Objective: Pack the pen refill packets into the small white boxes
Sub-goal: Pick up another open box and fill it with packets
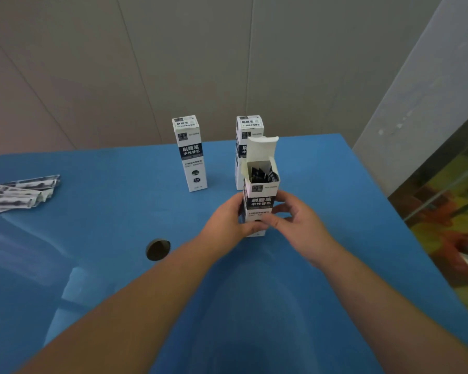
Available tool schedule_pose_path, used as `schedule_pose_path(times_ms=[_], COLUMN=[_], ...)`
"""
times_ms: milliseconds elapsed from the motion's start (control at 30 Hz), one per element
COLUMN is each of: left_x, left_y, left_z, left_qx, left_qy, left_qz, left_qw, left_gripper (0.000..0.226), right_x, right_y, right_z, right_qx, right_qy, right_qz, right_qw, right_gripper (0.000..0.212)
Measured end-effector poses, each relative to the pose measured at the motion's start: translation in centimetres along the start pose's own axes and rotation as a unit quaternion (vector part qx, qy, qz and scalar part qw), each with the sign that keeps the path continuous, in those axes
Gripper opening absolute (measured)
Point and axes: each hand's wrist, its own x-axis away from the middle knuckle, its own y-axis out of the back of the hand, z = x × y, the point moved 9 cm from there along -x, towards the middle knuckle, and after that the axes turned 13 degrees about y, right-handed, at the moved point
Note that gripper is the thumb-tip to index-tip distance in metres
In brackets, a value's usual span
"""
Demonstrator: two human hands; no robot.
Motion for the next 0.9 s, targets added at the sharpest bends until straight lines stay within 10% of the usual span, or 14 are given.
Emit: schedule_pose_path(times_ms=[267,567,900], left_x=[2.7,10.9,18.3], left_y=[2.5,9.0,12.3], left_z=[3.2,6.0,2.3], left_qx=[-0.172,-0.268,-0.338], left_qy=[0.069,0.017,-0.049], left_qz=[-0.032,-0.107,-0.226], left_qw=[0.982,0.957,0.912], left_gripper=[0.114,0.084,0.070], right_x=[3.4,8.1,7.1], right_y=[1.4,-3.7,-9.1], right_z=[-1.4,2.1,10.0], right_qx=[0.129,0.316,0.356], right_qy=[-0.086,-0.091,0.105], right_qz=[-0.014,0.130,0.107], right_qw=[0.988,0.935,0.922], right_gripper=[0.051,0.051,0.057])
